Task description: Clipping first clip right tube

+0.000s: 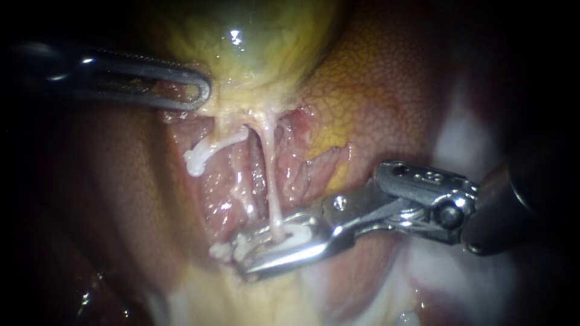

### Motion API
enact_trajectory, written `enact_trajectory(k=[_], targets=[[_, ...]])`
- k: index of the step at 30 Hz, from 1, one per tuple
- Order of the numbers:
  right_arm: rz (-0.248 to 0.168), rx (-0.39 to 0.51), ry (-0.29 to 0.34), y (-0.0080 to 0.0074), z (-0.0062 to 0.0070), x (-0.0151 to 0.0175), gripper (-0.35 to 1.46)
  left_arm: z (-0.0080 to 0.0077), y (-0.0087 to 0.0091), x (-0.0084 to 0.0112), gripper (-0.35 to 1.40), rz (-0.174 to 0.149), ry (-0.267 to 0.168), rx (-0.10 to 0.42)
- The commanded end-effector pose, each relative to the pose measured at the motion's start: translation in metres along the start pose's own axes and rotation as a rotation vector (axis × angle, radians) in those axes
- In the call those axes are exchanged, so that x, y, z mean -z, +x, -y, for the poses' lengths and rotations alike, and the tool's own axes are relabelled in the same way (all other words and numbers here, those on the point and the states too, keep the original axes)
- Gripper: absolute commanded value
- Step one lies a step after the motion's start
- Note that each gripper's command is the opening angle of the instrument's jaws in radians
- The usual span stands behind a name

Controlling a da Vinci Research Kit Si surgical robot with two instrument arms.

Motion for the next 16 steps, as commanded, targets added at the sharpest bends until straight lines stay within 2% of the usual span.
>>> enact_trajectory(k=[1, 6, 16], targets=[[0.0, 0.001, 0.0, -0.0001, -0.0001, 0.0001, -0.35, 0.0, 0.0, 0.0, -0.35, 0.0, 0.0, 0.0], [-0.033, 0.002, -0.068, -0.0002, -0.0003, 0.0004, -0.35, 0.0, 0.0, 0.0, -0.35, 0.0, 0.0, 0.0], [-0.033, 0.002, -0.069, -0.0003, -0.0002, 0.0006, -0.35, -0.0002, 0.0001, -0.0001, -0.35, 0.0, 0.0, -0.001]])
